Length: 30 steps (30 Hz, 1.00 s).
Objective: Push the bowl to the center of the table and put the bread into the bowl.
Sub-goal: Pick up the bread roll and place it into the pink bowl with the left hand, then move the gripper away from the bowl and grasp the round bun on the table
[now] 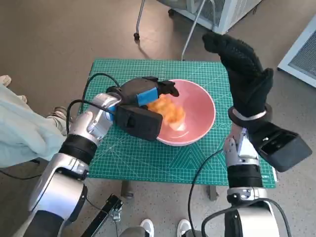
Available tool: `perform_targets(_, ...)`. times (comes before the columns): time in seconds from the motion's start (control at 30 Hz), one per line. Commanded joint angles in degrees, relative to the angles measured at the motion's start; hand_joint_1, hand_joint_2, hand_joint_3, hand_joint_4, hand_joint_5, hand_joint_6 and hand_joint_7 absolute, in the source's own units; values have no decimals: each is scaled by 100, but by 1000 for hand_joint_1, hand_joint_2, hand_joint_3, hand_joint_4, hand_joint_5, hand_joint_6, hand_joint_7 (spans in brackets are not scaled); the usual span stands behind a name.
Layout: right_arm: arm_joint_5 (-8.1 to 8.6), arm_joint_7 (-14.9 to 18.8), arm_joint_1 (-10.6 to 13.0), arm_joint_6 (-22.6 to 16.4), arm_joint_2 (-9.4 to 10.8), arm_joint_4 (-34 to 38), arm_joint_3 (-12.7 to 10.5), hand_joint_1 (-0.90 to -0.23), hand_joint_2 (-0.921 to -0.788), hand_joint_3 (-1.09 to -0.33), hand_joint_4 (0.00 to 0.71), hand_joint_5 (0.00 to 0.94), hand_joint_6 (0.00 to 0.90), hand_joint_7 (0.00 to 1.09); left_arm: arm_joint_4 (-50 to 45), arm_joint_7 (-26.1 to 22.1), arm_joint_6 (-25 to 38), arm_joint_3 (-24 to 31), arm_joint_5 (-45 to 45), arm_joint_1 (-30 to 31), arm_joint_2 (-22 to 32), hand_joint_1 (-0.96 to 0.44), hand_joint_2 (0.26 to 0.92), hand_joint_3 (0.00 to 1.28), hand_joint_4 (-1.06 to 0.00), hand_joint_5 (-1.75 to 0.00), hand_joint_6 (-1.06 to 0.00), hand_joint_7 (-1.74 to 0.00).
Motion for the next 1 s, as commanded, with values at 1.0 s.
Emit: perform_targets(1.0, 23, -22, 77, -5, 56, 160, -1, -693, -921, -788, 283, 6, -1, 797, -823, -247, -161, 887, -573, 475, 1610, -170, 862, 1, -89, -17, -221, -113)
